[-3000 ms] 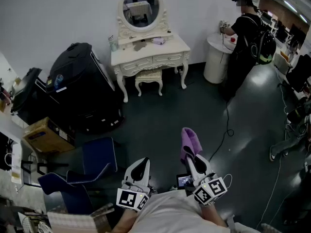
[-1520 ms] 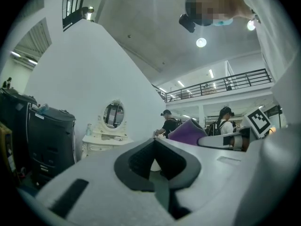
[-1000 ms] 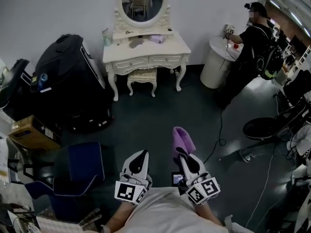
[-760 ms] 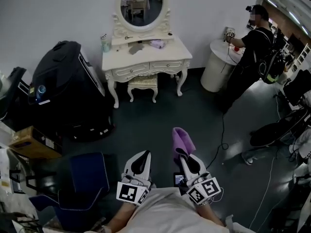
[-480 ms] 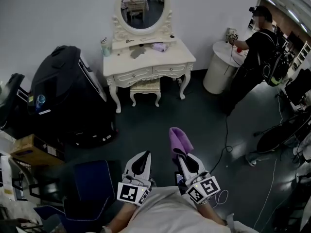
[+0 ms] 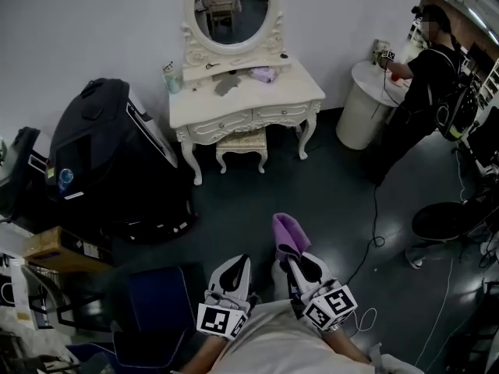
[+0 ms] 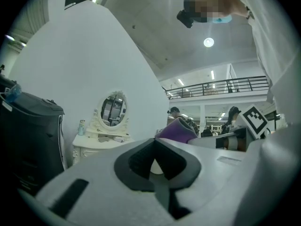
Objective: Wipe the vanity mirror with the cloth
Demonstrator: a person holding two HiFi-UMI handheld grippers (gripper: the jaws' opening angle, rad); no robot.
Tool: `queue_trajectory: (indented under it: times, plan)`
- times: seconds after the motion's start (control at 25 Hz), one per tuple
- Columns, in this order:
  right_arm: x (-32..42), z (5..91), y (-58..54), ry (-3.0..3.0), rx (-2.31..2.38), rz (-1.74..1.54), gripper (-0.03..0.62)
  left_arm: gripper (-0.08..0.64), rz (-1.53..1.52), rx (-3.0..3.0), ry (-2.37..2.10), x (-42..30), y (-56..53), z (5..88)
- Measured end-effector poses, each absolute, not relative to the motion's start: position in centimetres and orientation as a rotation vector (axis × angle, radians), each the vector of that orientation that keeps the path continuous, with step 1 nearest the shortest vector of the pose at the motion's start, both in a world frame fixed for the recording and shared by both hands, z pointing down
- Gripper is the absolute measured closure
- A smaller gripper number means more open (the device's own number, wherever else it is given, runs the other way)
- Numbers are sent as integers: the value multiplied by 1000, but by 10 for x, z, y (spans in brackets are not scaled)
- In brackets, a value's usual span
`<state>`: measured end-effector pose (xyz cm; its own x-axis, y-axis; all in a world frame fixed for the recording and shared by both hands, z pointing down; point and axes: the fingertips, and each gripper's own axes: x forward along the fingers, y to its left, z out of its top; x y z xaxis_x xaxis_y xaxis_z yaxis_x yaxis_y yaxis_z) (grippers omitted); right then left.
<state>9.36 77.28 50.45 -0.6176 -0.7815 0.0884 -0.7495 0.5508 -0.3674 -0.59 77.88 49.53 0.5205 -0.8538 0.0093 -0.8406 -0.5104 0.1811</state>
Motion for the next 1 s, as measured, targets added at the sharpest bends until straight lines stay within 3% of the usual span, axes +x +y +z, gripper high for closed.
queue_trajectory:
  times: [0.52,1.0]
  plan:
    - [75,498,600,2860,-1051,-543,545,560,-114,2451,-1741,-27,630,486]
    - [135,497,458,2895,-945,-519,546,560,-142,2372,-1852,29,498,484]
